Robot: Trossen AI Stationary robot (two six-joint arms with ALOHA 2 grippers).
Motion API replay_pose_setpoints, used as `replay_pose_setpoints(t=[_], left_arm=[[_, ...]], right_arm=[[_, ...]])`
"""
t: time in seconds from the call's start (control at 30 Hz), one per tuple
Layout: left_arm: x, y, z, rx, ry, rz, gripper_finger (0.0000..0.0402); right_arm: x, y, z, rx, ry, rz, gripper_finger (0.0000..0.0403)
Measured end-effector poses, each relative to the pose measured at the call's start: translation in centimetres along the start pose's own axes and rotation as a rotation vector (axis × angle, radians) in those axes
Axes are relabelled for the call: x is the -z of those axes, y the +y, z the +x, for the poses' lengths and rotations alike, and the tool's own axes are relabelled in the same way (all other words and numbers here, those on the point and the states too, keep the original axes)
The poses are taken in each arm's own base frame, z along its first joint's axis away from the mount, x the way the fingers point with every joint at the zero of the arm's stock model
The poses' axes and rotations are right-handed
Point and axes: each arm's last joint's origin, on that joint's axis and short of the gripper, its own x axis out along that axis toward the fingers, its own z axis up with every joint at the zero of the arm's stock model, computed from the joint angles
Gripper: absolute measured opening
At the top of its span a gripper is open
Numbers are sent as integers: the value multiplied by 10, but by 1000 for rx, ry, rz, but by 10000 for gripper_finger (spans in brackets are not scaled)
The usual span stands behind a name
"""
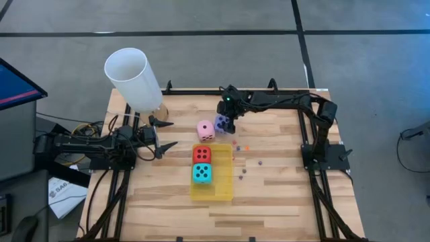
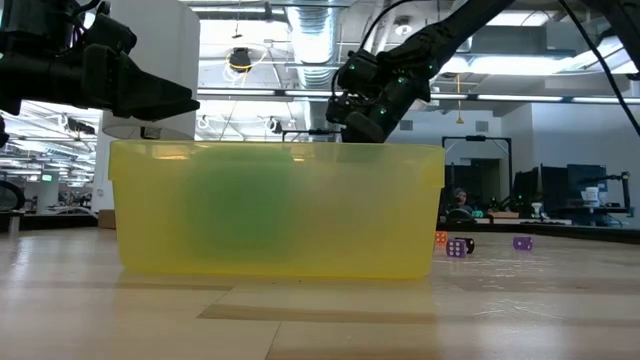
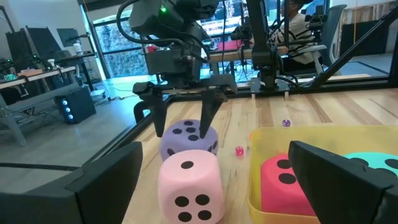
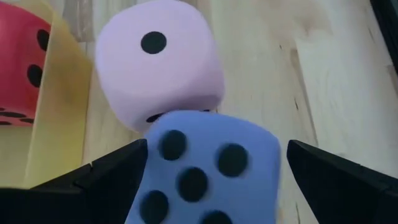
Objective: Pick & Place Dice
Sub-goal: Put the violet die into the yellow bin
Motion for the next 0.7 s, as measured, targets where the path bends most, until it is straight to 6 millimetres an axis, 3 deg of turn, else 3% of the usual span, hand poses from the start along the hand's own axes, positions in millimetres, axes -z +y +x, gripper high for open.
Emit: replay_pose_setpoints(t=[0.27,0.6,0.7], left_arm=[[0,0,0,0,0,0,392],[0,0,0,0,0,0,392],[0,0,0,0,0,0,392]], right_arm=[[0,-4,-1,24,-9,5,382],[-11,-2,-34,159,-46,47,382],[-10,3,-34,147,-16,71,382]])
